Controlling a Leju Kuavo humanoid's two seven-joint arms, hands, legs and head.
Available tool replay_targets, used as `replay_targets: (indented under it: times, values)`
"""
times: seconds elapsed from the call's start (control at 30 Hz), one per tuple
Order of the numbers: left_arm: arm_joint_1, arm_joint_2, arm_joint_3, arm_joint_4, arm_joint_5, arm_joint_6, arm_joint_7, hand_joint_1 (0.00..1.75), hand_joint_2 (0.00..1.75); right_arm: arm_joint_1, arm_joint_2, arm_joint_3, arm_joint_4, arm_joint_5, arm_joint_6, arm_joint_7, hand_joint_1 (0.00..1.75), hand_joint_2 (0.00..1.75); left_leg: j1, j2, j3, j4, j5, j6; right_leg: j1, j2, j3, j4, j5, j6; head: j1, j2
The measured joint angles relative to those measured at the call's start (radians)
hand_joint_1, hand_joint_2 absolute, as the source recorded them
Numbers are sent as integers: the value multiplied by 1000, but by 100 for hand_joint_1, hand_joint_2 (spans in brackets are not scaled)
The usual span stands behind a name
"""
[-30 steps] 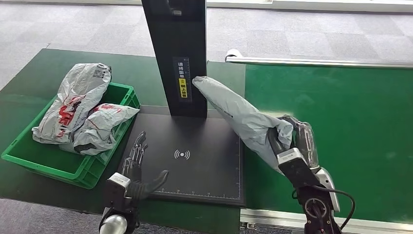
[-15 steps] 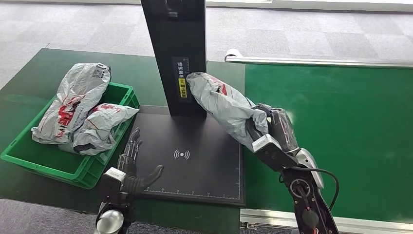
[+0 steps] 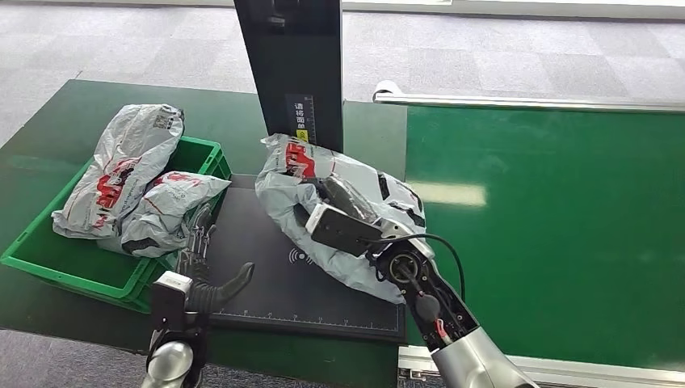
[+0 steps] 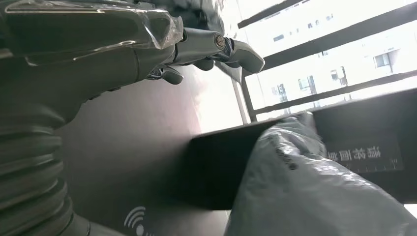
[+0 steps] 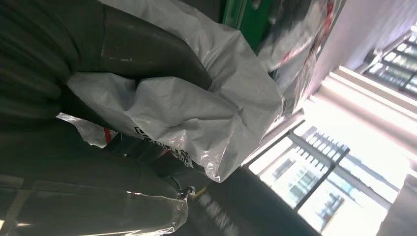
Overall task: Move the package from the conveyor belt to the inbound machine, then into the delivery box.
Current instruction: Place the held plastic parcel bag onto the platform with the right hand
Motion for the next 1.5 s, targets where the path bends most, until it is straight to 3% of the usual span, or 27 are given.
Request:
replay_targets:
  times: [0.23,0.37,0.53,0.67,0.9,1.33,1.5]
  values:
    - [20,29,83,-51,-1,0,2,0,175,-2,64,132,79,-4,40,-10,175,175,0,0,0,0,0,0,0,0,-1,0,0,0,0,0]
    - [28,31,109,-68,-10,-2,2,0,175,-1,70,176,94,-29,73,-10,0,175,0,0,0,0,0,0,0,0,-1,0,0,0,0,0]
    - [19,30,118,-70,-31,-8,1,0,175,12,64,222,85,-103,96,-18,0,175,0,0,0,0,0,0,0,0,-1,0,0,0,0,0]
    - [10,29,125,-70,-61,4,-2,0,175,26,35,207,9,-241,89,-70,0,175,0,0,0,0,0,0,0,0,-1,0,0,0,0,0]
    - [15,32,147,-93,-122,23,-12,0,175,47,-53,48,-154,-399,59,-85,0,175,0,-1,0,0,0,0,-1,0,0,0,0,0,0,0]
    - [12,70,201,-131,-193,100,-3,0,175,197,-175,-184,-327,-437,-23,-122,0,175,0,0,0,0,0,0,0,0,-1,0,0,0,0,0]
    - [10,81,216,-138,-193,102,-3,0,175,231,-194,-219,-358,-438,-28,-124,0,175,0,0,0,0,0,0,0,0,-1,0,0,0,0,0]
